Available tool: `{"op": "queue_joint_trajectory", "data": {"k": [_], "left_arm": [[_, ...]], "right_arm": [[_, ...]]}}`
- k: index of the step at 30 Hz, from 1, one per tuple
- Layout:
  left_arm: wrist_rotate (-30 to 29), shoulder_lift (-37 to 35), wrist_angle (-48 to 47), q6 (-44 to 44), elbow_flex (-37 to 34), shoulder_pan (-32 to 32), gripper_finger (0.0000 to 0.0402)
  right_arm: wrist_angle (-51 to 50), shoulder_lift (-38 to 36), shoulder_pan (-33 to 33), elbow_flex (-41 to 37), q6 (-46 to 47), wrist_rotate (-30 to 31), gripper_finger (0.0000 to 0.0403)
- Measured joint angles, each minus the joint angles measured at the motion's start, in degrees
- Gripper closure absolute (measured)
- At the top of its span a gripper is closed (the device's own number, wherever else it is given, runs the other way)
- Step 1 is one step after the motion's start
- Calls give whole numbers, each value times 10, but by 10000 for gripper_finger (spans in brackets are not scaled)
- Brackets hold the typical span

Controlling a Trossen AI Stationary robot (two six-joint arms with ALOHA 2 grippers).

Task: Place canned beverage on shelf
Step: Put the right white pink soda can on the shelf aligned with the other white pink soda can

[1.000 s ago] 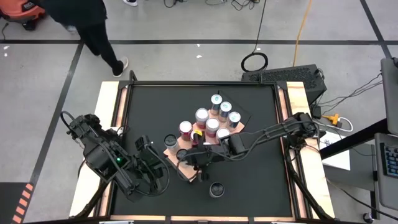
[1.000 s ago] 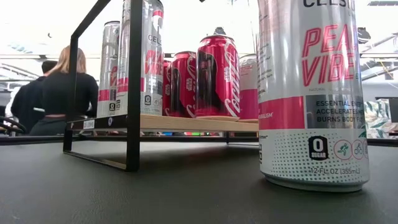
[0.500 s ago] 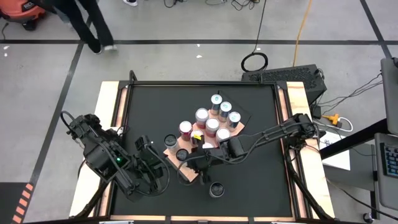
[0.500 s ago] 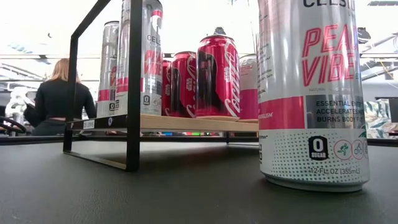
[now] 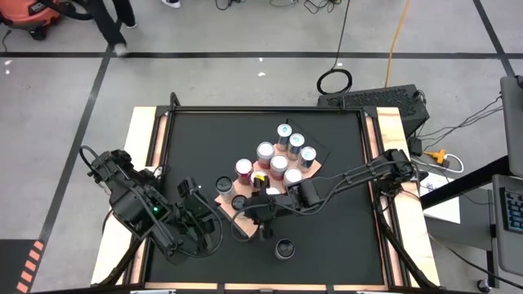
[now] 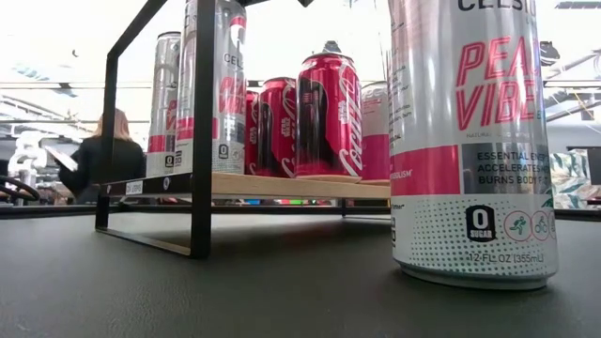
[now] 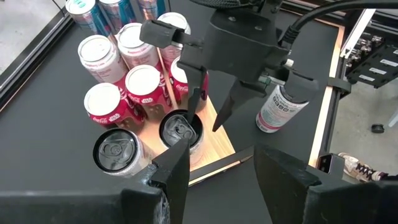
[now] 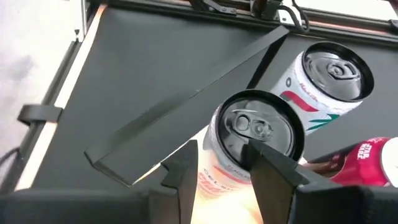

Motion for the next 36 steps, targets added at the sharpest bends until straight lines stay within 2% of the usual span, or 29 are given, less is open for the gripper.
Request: {"op": "queue_joint_trajectory", "data": {"k": [8, 14, 20, 26, 36], "left_arm": [[-9, 0, 0, 0, 0, 0, 229], [-9, 0, 0, 0, 0, 0, 229], [-10, 0, 0, 2, 0, 3, 229], [-10, 0, 0, 5, 0, 6, 229], [-10, 0, 0, 4, 0, 6, 229]], "right_arm": [[21, -17, 0, -1, 65, -2, 284], [-66, -57, 16, 0, 150, 13, 284], [-62, -25, 43, -1, 185, 26, 284], [-56, 7, 39, 0, 220, 27, 284], [-38, 26, 22, 0, 223, 24, 284]]}}
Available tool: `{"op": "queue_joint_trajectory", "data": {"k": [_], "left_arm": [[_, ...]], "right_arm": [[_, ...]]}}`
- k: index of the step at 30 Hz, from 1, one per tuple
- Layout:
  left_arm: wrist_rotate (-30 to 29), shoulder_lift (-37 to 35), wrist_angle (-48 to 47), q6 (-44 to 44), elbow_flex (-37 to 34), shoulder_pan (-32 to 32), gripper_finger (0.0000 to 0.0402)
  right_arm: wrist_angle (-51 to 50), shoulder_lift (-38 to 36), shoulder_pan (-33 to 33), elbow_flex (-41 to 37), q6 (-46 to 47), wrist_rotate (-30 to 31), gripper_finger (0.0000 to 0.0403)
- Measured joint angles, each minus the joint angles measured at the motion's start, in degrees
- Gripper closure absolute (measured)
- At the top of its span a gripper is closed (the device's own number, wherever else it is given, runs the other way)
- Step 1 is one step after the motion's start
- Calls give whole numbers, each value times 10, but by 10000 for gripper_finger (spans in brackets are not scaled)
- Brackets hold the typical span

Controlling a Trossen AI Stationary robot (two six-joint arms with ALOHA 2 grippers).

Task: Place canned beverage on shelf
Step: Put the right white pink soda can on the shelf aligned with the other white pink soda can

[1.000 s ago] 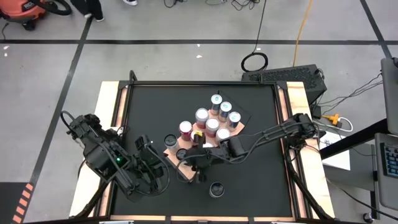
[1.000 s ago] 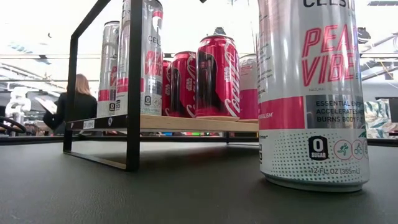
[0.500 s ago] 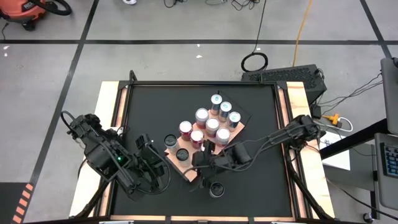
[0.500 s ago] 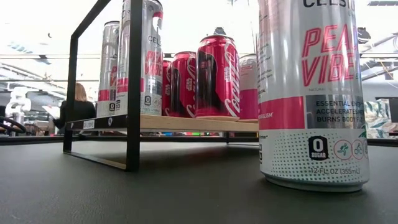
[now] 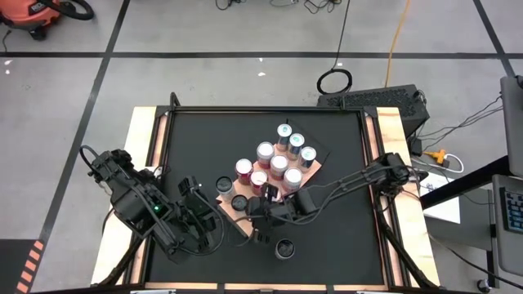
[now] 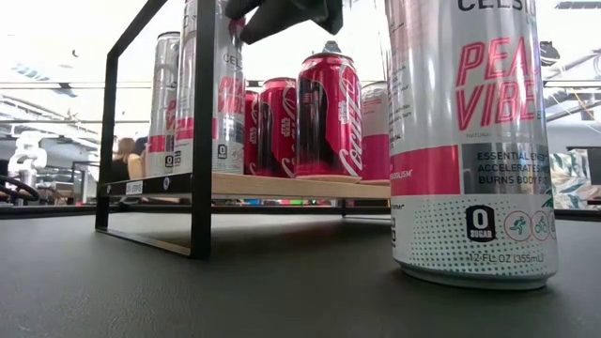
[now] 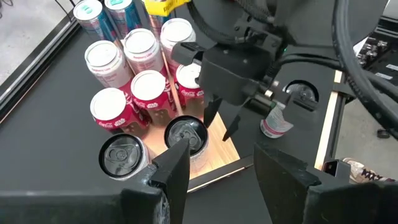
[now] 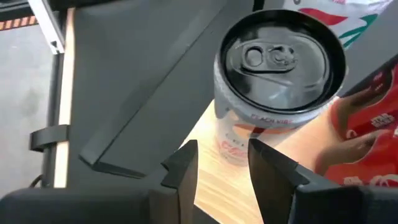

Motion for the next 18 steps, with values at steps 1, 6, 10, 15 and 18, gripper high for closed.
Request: {"op": "queue_joint_trajectory", "data": {"k": [1, 6, 10, 15, 18], "left_arm": [[0, 0, 0, 0, 0, 0, 229], [0, 0, 0, 0, 0, 0, 229], [0, 0, 0, 0, 0, 0, 229], [0, 0, 0, 0, 0, 0, 229], [0, 0, 0, 0, 0, 0, 229]], "right_arm": [[2, 0, -1, 0, -1, -3, 284], [13, 6, -6, 0, -2, -14, 284], [27, 8, -6, 0, -13, -14, 284], [41, 8, -7, 0, -20, -14, 284], [46, 8, -10, 0, -28, -14, 284]]}}
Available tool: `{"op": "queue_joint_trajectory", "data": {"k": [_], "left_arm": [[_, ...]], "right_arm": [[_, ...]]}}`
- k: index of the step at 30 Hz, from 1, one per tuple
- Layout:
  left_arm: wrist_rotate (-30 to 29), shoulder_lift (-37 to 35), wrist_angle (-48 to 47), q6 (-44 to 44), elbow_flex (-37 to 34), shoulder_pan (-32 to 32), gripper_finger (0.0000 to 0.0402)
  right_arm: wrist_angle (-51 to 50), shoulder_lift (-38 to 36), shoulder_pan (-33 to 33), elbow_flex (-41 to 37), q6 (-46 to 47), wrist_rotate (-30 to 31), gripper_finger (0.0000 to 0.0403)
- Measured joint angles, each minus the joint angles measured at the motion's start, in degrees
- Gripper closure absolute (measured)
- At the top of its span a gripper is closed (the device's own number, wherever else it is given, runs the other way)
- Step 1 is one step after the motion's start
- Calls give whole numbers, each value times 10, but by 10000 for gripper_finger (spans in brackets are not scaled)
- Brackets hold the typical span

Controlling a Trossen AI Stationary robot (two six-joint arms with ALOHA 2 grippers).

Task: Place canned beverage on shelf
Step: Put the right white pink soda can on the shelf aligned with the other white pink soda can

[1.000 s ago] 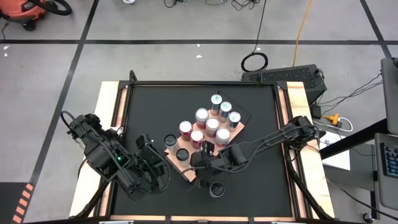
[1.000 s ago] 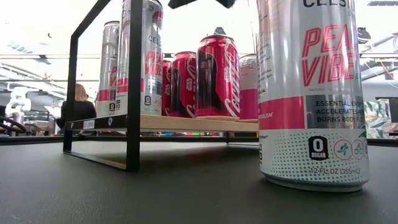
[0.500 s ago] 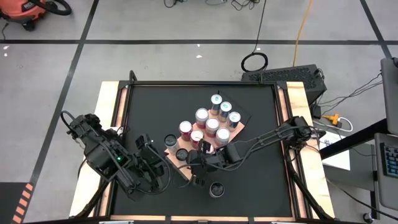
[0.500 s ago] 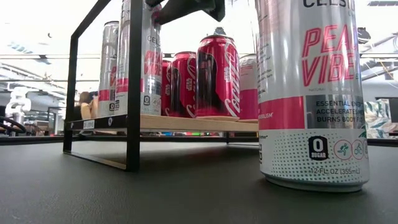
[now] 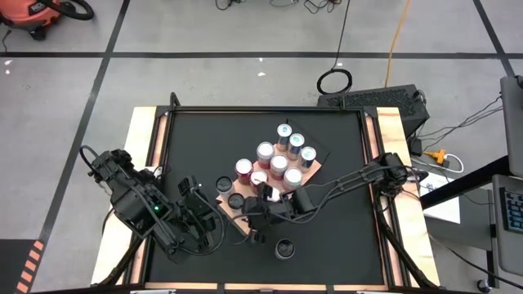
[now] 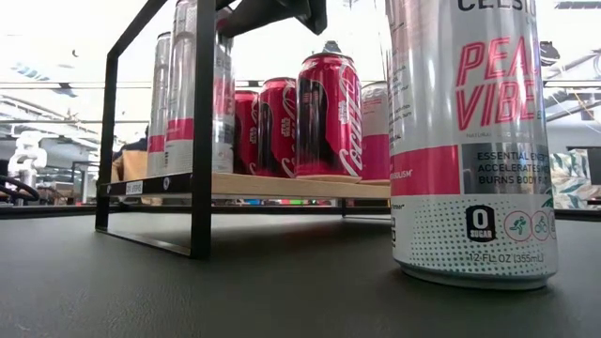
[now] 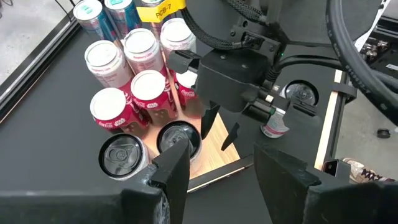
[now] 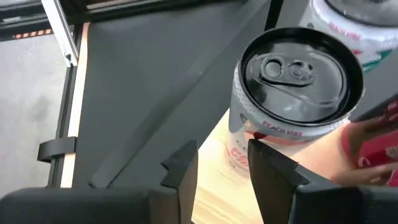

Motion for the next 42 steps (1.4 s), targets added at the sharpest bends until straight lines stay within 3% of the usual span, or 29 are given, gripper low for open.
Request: {"op": "queue_joint_trajectory", "data": {"k": [17, 23, 30, 35, 42], "left_arm": [[0, 0, 0, -3, 0, 0, 229], [0, 0, 0, -4, 0, 0, 229], [21, 0, 1, -19, -2, -16, 229], [50, 0, 0, -51, -47, -35, 229], [17, -2, 17, -163, -155, -60, 229]], "right_arm": [[27, -23, 0, 0, -22, -15, 284], [26, -63, -3, 0, -13, 15, 284], [34, -54, -26, 0, -27, 17, 284], [28, -56, -31, 0, -19, 8, 284], [-3, -75, -31, 0, -22, 1, 284]]}}
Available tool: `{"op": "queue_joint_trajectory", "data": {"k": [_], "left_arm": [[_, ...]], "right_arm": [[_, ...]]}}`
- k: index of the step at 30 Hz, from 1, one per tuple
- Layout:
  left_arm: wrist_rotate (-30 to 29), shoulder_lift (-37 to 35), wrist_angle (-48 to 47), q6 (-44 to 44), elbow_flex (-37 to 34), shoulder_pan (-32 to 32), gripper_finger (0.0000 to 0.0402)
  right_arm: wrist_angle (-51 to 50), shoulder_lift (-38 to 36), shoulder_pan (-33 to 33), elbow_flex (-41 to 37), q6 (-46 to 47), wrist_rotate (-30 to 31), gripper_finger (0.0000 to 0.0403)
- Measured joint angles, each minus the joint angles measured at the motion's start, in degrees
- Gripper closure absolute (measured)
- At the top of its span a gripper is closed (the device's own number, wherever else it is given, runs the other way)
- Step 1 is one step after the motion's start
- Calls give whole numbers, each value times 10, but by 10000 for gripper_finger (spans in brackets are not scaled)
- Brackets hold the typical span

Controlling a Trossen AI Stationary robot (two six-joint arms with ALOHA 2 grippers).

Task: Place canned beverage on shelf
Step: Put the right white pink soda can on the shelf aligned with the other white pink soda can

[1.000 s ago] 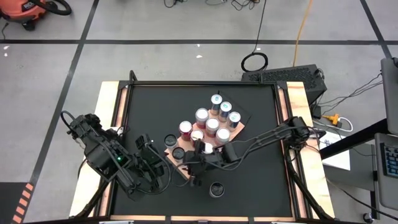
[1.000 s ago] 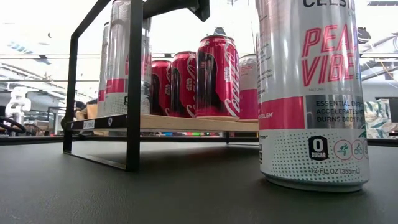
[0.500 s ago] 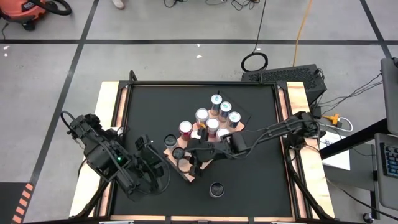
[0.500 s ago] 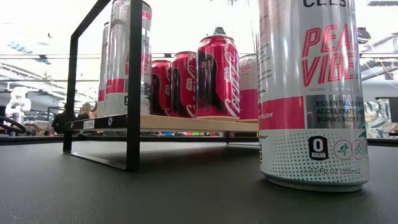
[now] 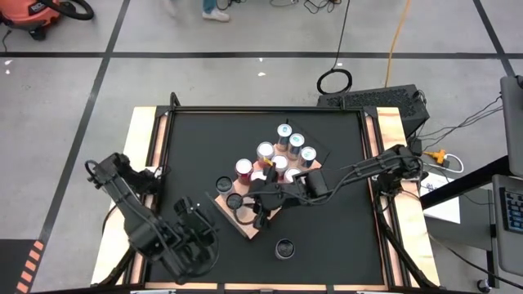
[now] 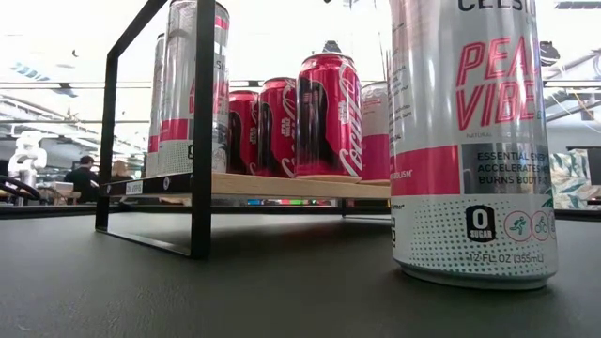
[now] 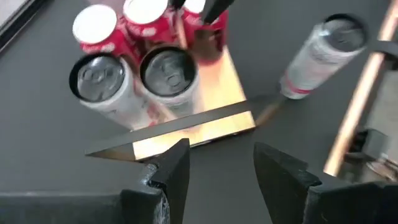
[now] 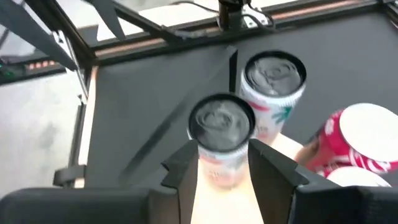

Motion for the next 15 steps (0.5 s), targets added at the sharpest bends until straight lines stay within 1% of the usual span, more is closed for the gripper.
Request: {"op": "queue_joint_trajectory", "data": {"k": [4, 10, 12, 15], "left_arm": [[0, 0, 46, -20, -50, 7, 229], [-11, 0, 114, -19, -87, 24, 229], [-10, -4, 119, 2, -93, 28, 229], [32, -30, 114, 60, -96, 44, 229]], "right_arm": [[-42, -1, 0, 0, -4, -1, 284], [-89, -1, 0, 0, -16, -14, 284], [-88, -1, 0, 0, -17, -30, 284], [-88, -1, 0, 0, -22, -62, 284]]}}
